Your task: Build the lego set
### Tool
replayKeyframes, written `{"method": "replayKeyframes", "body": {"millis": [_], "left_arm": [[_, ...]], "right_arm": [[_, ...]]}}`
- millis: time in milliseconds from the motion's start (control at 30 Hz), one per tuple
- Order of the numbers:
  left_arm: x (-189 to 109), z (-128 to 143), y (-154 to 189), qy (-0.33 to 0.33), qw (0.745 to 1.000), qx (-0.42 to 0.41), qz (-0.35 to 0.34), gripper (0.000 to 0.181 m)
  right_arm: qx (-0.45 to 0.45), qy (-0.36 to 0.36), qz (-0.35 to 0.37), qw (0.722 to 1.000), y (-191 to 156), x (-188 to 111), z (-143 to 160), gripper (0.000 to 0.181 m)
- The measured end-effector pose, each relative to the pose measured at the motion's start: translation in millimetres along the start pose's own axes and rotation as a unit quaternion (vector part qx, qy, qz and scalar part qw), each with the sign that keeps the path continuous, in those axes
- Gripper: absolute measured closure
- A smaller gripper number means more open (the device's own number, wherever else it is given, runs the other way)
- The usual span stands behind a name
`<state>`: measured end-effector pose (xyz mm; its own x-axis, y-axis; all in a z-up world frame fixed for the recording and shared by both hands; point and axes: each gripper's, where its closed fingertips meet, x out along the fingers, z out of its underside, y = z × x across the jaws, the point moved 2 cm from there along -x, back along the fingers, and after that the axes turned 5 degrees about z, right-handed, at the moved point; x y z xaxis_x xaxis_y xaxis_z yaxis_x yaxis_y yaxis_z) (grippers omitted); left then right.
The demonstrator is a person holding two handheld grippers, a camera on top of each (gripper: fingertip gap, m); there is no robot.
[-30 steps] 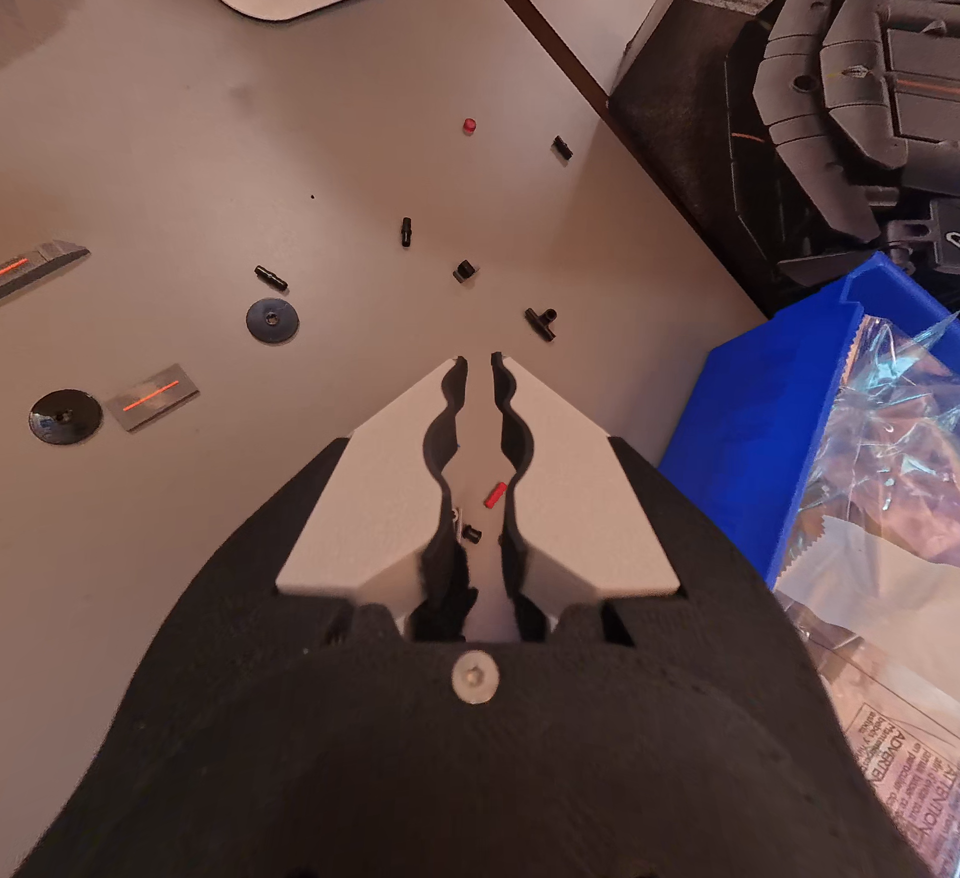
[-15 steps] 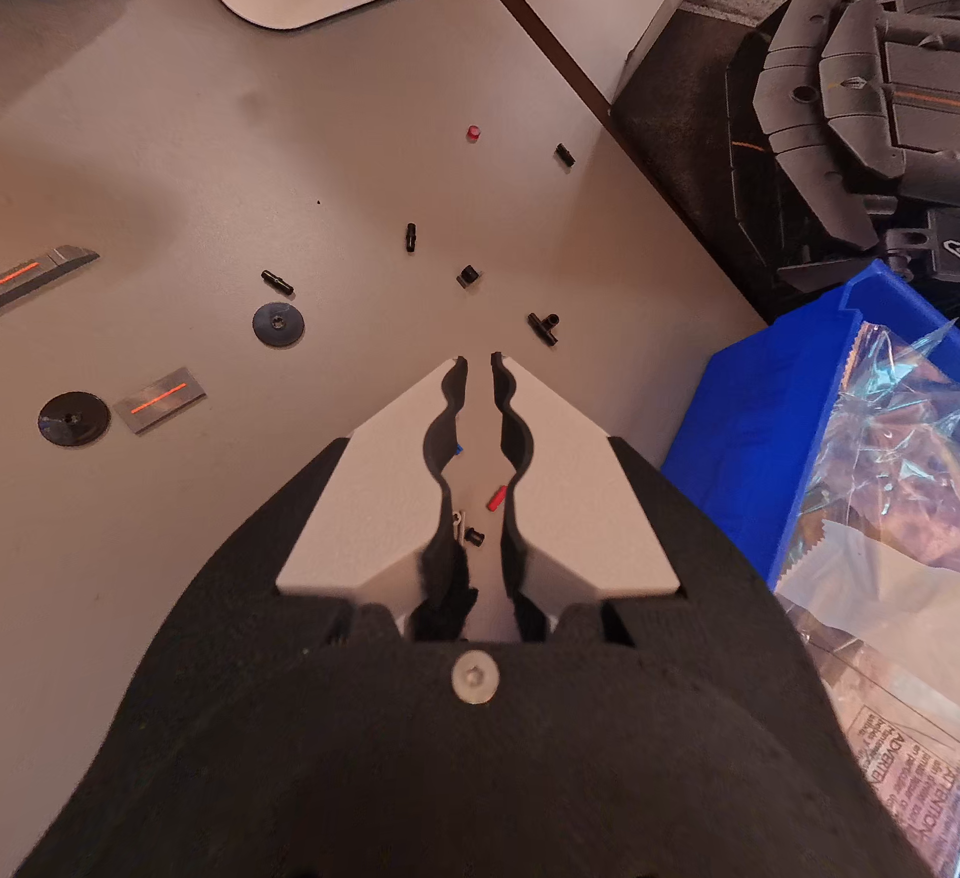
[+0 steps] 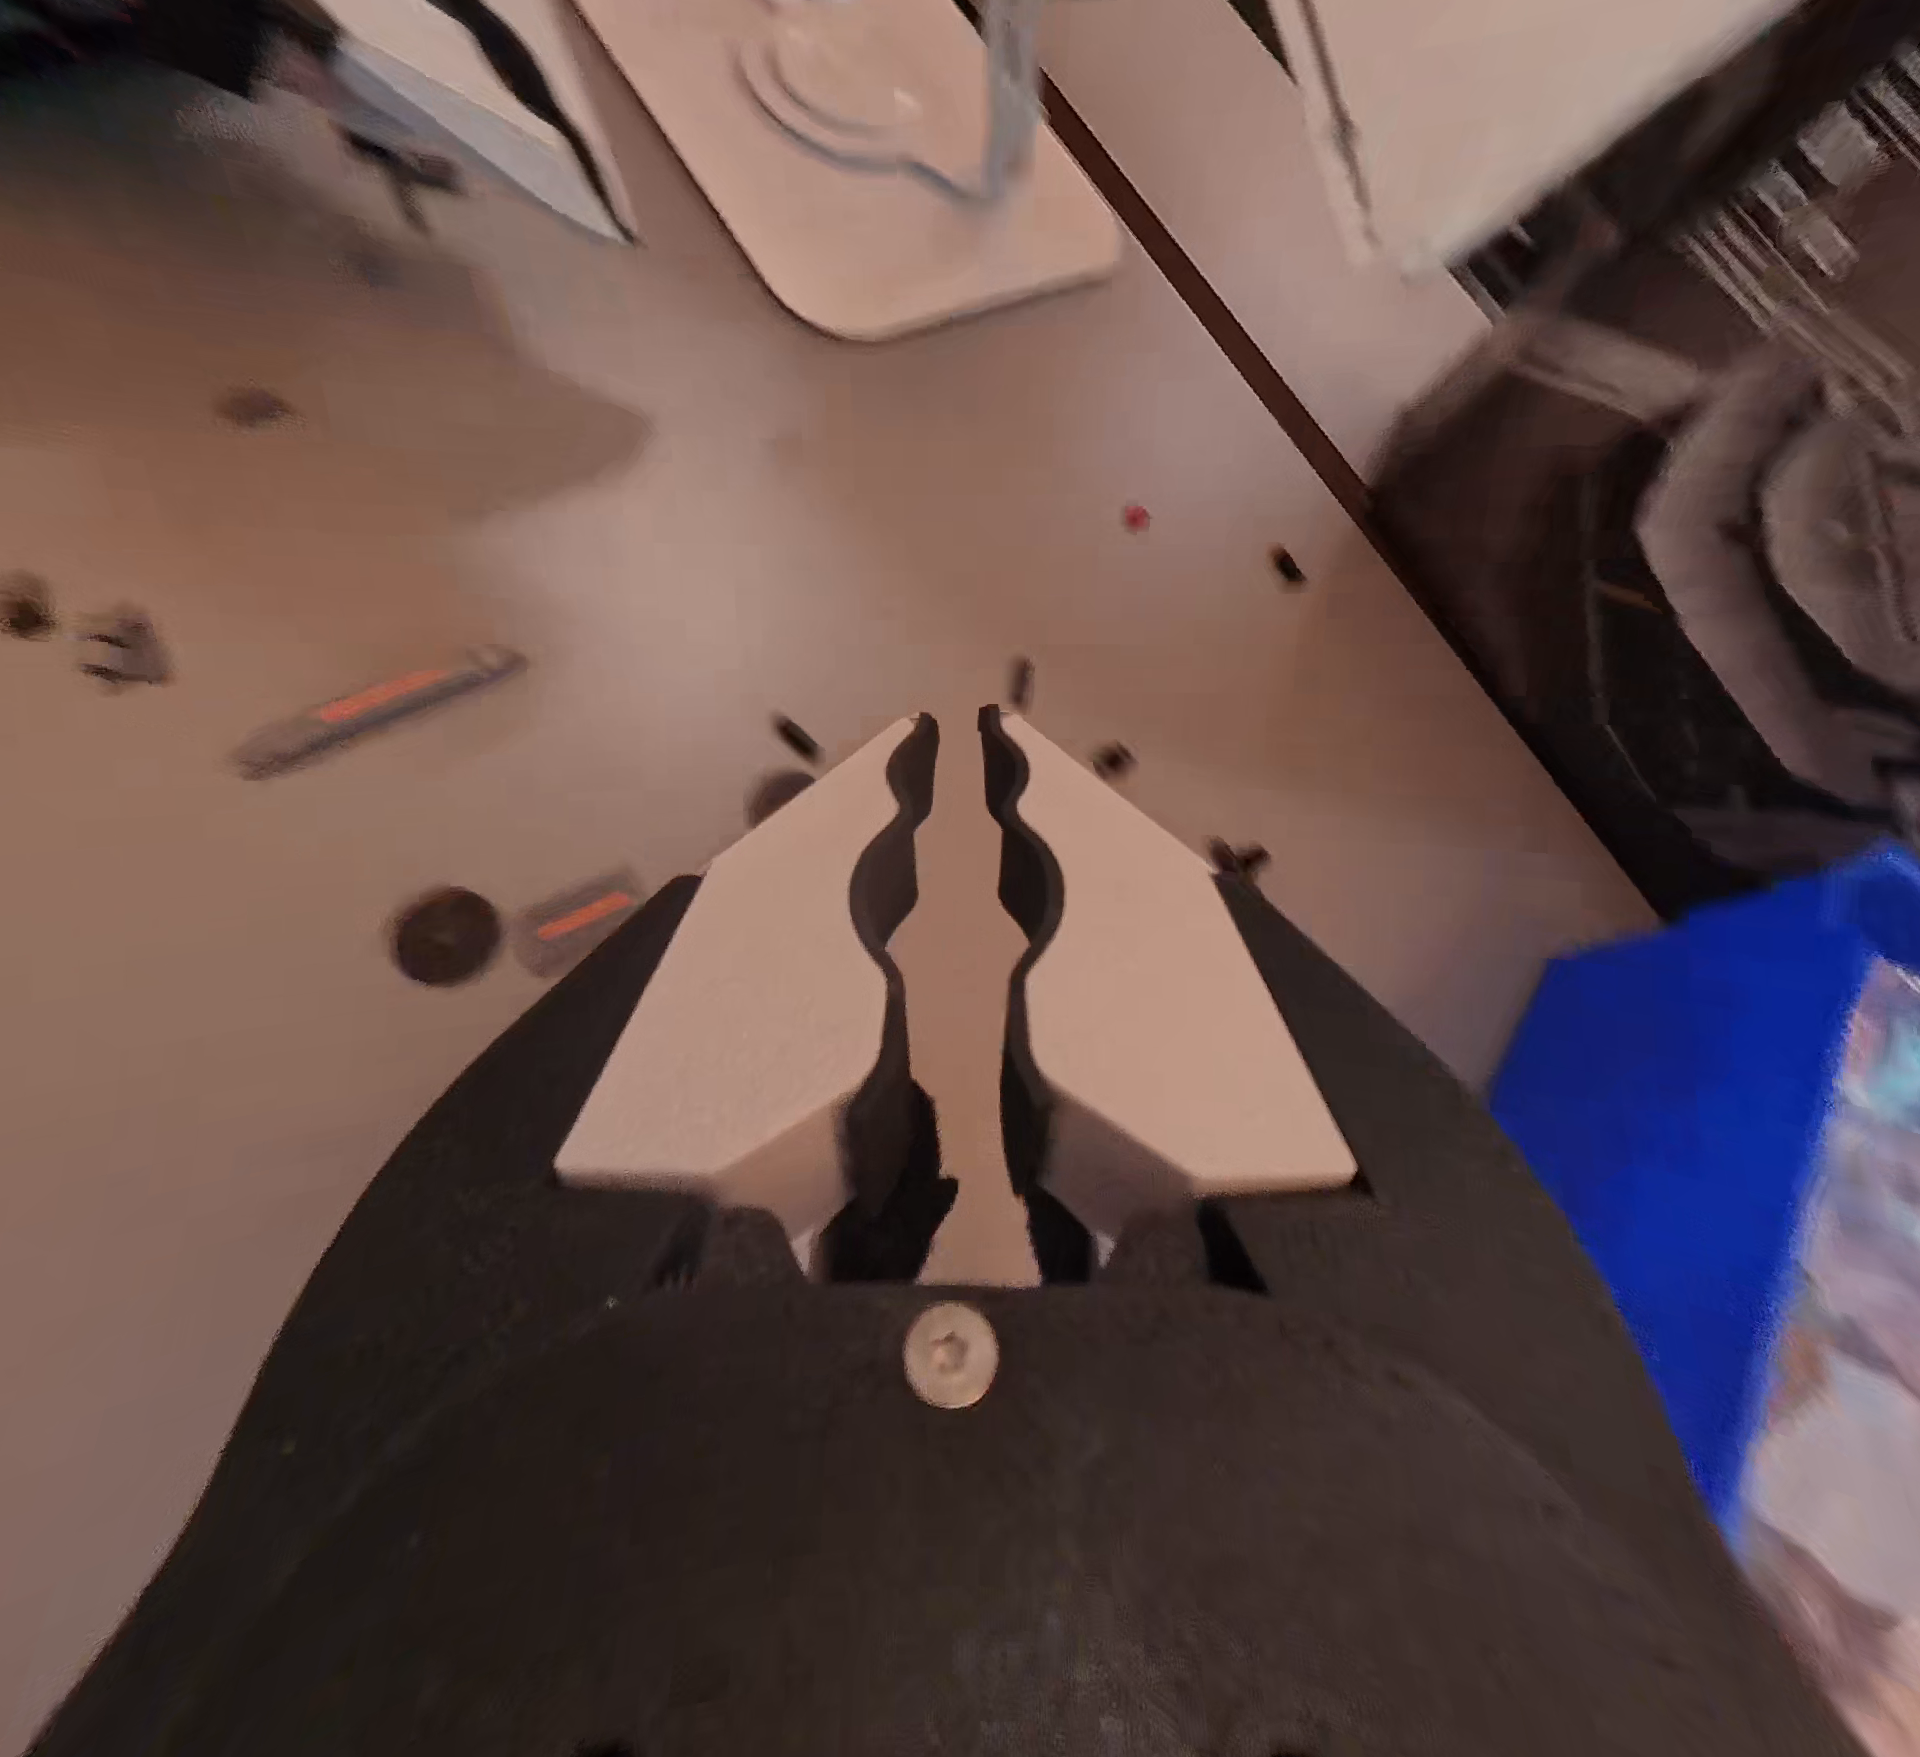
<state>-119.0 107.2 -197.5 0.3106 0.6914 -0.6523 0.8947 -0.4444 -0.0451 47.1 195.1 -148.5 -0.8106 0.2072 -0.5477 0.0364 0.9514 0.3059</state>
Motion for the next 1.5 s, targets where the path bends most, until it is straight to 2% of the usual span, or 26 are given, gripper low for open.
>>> {"method": "replayKeyframes", "body": {"millis": [67, 167, 267, 367, 500, 600, 900, 1067, 1200, 1267, 1500], "left_arm": [[-10.8, -24.7, 17.6, 0.085, 0.994, -0.022, 0.059, 0.181], [-27.5, -54.4, 42.3, 0.185, 0.97, -0.057, 0.147, 0.181], [-35.6, -71.2, 58.8, 0.241, 0.945, -0.08, 0.205, 0.181], [-35.2, -80.8, 70.9, 0.274, 0.928, -0.09, 0.236, 0.181], [-30.7, -88.4, 86.5, 0.29, 0.915, -0.091, 0.267, 0.181], [-23.9, -89.3, 95.7, 0.284, 0.916, -0.084, 0.273, 0.181], [-16.4, -86.0, 98.8, 0.275, 0.918, -0.083, 0.274, 0.181], [-10.6, -78.7, 98.9, 0.247, 0.927, -0.074, 0.273, 0.181], [-7.1, -71.0, 93.5, 0.225, 0.938, -0.07, 0.255, 0.181], [-7.1, -69.1, 88.3, 0.224, 0.94, -0.077, 0.245, 0.181], [-6.0, -69.5, 89.5, 0.22, 0.939, -0.086, 0.249, 0.172]], "right_arm": [[-0.001, 0.047, -0.049, 0.998, -28.0, 1.6, -20.9, 0.173], [-0.005, 0.092, -0.096, 0.991, -57.7, 3.1, -40.4, 0.171], [-0.01, 0.112, -0.103, 0.988, -68.9, 4.4, -48.4, 0.166], [0.025, 0.133, -0.132, 0.982, -76.3, 3.4, -56.0, 0.163], [0.076, 0.14, -0.157, 0.975, -81.1, 7.6, -58.9, 0.154], [0.105, 0.144, -0.17, 0.969, -80.5, 9.4, -59.4, 0.152], [0.103, 0.138, -0.171, 0.97, -78.6, 9.5, -55.4, 0.168], [0.055, 0.109, -0.148, 0.981, -81.3, 14.8, -47.4, 0.168], [-0.042, 0.068, -0.067, 0.995, -73.8, 20.2, -36.5, 0.168], [-0.086, 0.057, -0.031, 0.994, -69.9, 20.4, -33.9, 0.168], [-0.142, 0.051, -0.004, 0.989, -72.4, 20.8, -33.3, 0.167]]}}
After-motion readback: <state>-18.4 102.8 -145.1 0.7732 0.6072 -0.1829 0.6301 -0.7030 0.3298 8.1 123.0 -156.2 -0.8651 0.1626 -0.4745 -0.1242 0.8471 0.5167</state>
